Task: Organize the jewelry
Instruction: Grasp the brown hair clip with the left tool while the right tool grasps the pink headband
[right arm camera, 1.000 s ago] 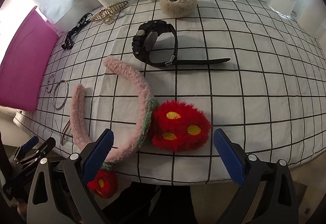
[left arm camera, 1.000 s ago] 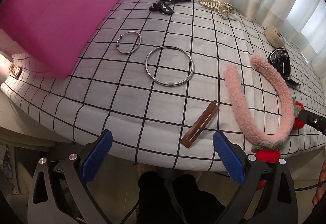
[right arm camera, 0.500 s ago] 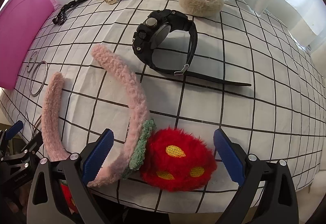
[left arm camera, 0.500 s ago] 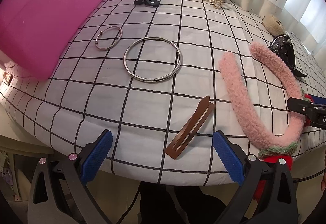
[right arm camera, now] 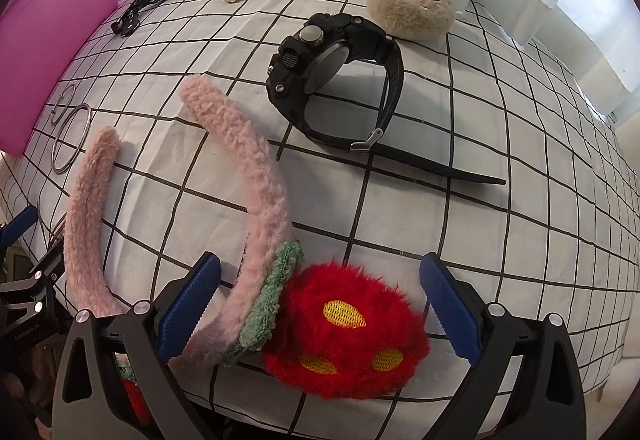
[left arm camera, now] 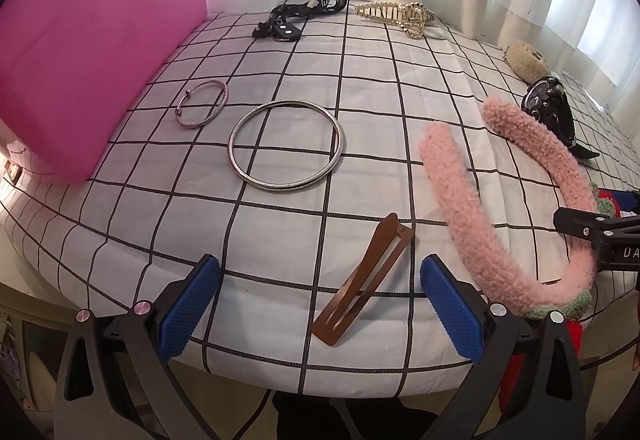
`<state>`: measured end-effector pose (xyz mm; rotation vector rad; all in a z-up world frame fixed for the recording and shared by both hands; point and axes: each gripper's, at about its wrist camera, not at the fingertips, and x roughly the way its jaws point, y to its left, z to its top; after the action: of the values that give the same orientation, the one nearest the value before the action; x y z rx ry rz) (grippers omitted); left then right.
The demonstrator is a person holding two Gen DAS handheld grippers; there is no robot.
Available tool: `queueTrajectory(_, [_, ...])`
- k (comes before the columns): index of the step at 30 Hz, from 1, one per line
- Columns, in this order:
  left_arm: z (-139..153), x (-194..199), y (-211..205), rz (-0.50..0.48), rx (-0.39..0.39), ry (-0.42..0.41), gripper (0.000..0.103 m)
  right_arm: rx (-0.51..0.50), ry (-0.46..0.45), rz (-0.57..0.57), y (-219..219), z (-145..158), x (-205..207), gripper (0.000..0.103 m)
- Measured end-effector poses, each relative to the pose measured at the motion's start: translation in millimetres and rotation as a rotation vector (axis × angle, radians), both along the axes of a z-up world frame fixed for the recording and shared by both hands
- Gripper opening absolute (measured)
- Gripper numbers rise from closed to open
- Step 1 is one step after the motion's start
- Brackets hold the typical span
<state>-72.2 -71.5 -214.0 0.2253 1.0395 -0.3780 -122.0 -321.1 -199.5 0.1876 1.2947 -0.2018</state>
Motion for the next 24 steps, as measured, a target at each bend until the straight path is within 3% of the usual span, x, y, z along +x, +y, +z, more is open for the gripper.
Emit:
queueTrajectory(6, [0.7,-0.5,-1.1,-0.007,0.004,0.014,0.093,0.015,0.003,0.017,2.4,4.9,-3.0,0.091])
queueTrajectory(8, [3.3,-3.8,-2.6,-0.027,-0.001,0.006,0.083,0.011,-0.012,0.03,4.6,8.8,-4.1,0.074])
queueTrajectory(10, [6.4,-8.7,-5.5,-0.063,-0.004,-0.005,0.064,0.003,-0.027,0.034,5.9,14.8,-4.0,0.054])
queueTrajectory(11, [7.8,-11.1,-7.2,-0.081,-0.006,-0.009,0.06,0.005,-0.025,0.033,5.7,15.3,-4.4,0.053])
queueTrajectory(13, [10.2,-15.1,-11.4,-0.111,-0.009,-0.015,0.033,0.006,-0.033,0.032,5.0,15.9,-7.2,0.05])
queueTrajectory(15, [11.9,-18.3,-16.6,-0.141,-0.006,-0.018,0.013,0.009,-0.037,0.035,6.9,17.2,-8.8,0.046])
queueTrajectory(24, [26.4,-20.9,-5.9,-0.131,-0.054,-0.033,0.012,0.074,-0.119,0.01,0.9,25.3,-10.3,0.032])
